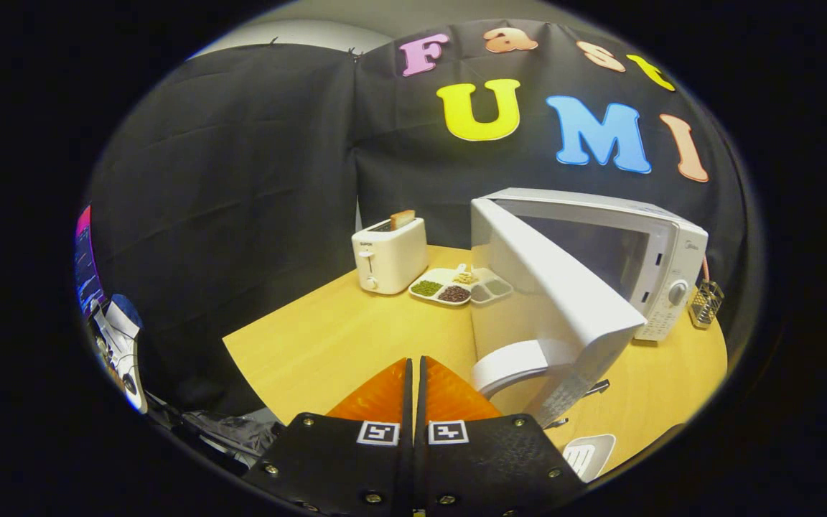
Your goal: Open the microwave, put the food inside, and close the microwave door.
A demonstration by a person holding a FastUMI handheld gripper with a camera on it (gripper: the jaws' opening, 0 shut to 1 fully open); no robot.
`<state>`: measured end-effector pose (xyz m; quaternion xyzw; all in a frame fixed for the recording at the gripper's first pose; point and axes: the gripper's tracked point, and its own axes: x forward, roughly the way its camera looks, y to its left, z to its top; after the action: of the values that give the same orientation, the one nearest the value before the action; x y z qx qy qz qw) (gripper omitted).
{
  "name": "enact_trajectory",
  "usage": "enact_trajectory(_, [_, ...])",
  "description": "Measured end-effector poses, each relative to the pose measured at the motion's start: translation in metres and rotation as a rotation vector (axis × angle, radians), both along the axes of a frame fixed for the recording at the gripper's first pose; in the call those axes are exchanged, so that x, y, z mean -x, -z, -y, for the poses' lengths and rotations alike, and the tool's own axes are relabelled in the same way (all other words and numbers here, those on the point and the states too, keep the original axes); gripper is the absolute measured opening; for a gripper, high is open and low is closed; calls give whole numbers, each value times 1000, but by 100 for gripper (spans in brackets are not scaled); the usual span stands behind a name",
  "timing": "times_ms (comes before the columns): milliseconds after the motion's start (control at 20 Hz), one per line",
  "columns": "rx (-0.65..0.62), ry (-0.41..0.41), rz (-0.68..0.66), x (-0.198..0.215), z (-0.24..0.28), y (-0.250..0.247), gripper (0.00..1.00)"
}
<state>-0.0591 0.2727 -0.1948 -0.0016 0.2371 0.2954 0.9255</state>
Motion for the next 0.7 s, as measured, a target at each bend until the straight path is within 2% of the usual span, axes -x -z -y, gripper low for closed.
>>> enact_trajectory(700, [17,160,7,-73,94,-4,1])
